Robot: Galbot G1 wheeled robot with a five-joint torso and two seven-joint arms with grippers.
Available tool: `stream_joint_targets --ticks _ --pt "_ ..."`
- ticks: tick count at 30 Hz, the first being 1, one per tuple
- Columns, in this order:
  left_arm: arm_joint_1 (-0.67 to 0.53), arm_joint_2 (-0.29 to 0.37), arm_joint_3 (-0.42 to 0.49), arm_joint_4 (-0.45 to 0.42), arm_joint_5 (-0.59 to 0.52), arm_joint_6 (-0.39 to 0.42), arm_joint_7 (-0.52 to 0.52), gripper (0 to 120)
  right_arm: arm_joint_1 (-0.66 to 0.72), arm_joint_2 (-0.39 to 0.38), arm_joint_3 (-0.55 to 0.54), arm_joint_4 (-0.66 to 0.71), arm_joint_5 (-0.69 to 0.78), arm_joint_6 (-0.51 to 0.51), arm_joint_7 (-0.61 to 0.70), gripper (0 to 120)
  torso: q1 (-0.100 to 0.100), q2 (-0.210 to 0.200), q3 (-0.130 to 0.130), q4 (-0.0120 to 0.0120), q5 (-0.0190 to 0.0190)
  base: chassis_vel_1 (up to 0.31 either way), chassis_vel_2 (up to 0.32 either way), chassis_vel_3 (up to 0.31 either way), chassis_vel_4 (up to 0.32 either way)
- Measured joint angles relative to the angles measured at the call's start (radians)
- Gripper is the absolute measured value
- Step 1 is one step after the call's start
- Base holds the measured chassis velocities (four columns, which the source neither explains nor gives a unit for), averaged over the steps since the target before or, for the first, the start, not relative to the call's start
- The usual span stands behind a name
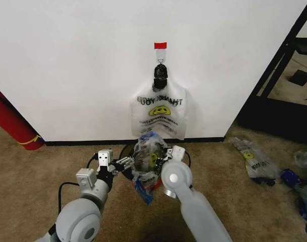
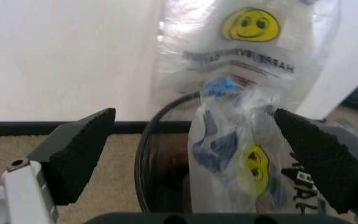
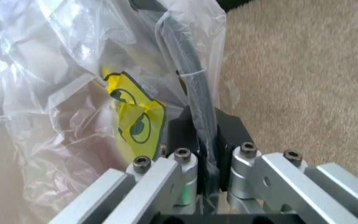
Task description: Pick up the garbage bag from the wall and place it over the trash bin.
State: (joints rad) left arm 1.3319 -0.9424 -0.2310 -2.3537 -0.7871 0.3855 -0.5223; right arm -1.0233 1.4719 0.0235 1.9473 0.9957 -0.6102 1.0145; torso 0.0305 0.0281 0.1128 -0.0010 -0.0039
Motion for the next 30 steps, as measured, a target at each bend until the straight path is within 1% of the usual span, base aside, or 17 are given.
stream_joint_targets --ticks 2,4,6,8,10,11,12,14,15,17,19,20,22,25,26,27,30 --pt "-0.014 0.018 0.001 -0.027 -0.051 0.032 -0.016 100 -0.032 -0.015 0.008 0.035 -0.027 0.016 -0.035 1 0.0 0.0 0.0 0.0001 0.0 0.0 0.0 0.0 0.0" --pt "-0.014 0.018 0.001 -0.027 -0.051 0.032 -0.016 100 -0.032 -0.015 0.008 0.035 -0.027 0.016 -0.035 1 0.0 0.0 0.0 0.0001 0.0 0.0 0.0 0.0 0.0" --pt "-0.044 0.053 0.008 -0.063 -0.133 0.077 -0.041 100 -0.074 -0.031 0.015 0.077 -0.06 0.031 -0.071 1 0.0 0.0 0.0 0.0003 0.0 0.0 0.0 0.0 0.0" --pt "-0.09 0.09 0.017 -0.099 -0.245 0.127 -0.079 100 -0.105 -0.038 0.017 0.099 -0.113 0.041 -0.099 1 0.0 0.0 0.0 0.0003 0.0 0.0 0.0 0.0 0.0" --pt "-0.144 0.122 0.025 -0.126 -0.343 0.161 -0.107 100 -0.125 -0.041 0.015 0.11 -0.148 0.044 -0.111 1 0.0 0.0 0.0 -0.0003 0.0 0.0 0.0 0.0 0.0" --pt "-0.167 0.135 0.03 -0.134 -0.38 0.171 -0.117 100 -0.13 -0.042 0.012 0.112 -0.155 0.043 -0.112 1 0.0 0.0 0.0 -0.0003 -0.0001 0.0 0.0 0.0 0.0" --pt "-0.167 0.135 0.03 -0.134 -0.38 0.171 -0.117 100 -0.13 -0.042 0.012 0.112 -0.155 0.043 -0.112 1 0.0 0.0 0.0 -0.0003 -0.0001 0.0 0.0 0.0 0.0" --pt "-0.228 0.164 0.054 -0.143 -0.429 0.191 -0.132 100 -0.133 -0.042 -0.003 0.111 -0.178 0.042 -0.118 1 0.0 0.0 0.0 0.0002 0.0001 0.0 0.0 0.0 0.0" --pt "-0.253 0.171 0.073 -0.141 -0.428 0.195 -0.132 100 -0.133 -0.04 -0.008 0.108 -0.19 0.042 -0.123 1 0.0 0.0 0.0 0.0006 0.0 0.0 0.0 0.0 0.0" --pt "-0.32 0.181 0.152 -0.108 -0.38 0.204 -0.114 100 -0.134 -0.032 -0.015 0.103 -0.209 0.041 -0.127 1 0.0 0.0 0.0 0.0005 0.0001 0.0 0.0 0.0 0.0" --pt "-0.381 0.18 0.235 -0.064 -0.33 0.218 -0.096 100 -0.139 -0.028 -0.016 0.102 -0.219 0.037 -0.127 1 0.0 0.0 0.0 -0.0002 -0.0002 0.0 0.0 0.0 0.0" --pt "-0.381 0.18 0.235 -0.064 -0.33 0.218 -0.096 100 -0.139 -0.028 -0.016 0.102 -0.219 0.037 -0.127 1 0.0 0.0 0.0 -0.0002 -0.0002 0.0 0.0 0.0 0.0" --pt "-0.427 0.177 0.301 -0.03 -0.299 0.236 -0.086 98 -0.143 -0.028 -0.016 0.104 -0.223 0.035 -0.126 1 0.0 0.0 0.0 0.0 -0.0002 0.0 0.0 0.0 0.0" --pt "-0.493 0.18 0.39 0.036 -0.182 0.262 -0.054 97 -0.155 -0.033 -0.016 0.112 -0.226 0.032 -0.125 1 0.0 0.0 0.0 -0.0001 -0.0001 0.0 0.0 0.0 0.0" --pt "-0.505 0.183 0.409 0.05 -0.15 0.266 -0.046 97 -0.16 -0.033 -0.016 0.115 -0.228 0.032 -0.124 1 0.0 0.0 0.0 -0.0001 -0.0001 0.0 0.0 0.0 0.0" --pt "-0.505 0.183 0.409 0.05 -0.15 0.266 -0.046 97 -0.16 -0.033 -0.016 0.115 -0.228 0.032 -0.124 1 0.0 0.0 0.0 -0.0001 -0.0001 0.0 0.0 0.0 0.0" --pt "-0.532 0.192 0.458 0.072 -0.098 0.288 -0.034 95 -0.174 -0.034 -0.013 0.12 -0.231 0.031 -0.123 1 0.0 0.0 0.0 0.0 0.0 0.0 0.0 0.0 0.0"
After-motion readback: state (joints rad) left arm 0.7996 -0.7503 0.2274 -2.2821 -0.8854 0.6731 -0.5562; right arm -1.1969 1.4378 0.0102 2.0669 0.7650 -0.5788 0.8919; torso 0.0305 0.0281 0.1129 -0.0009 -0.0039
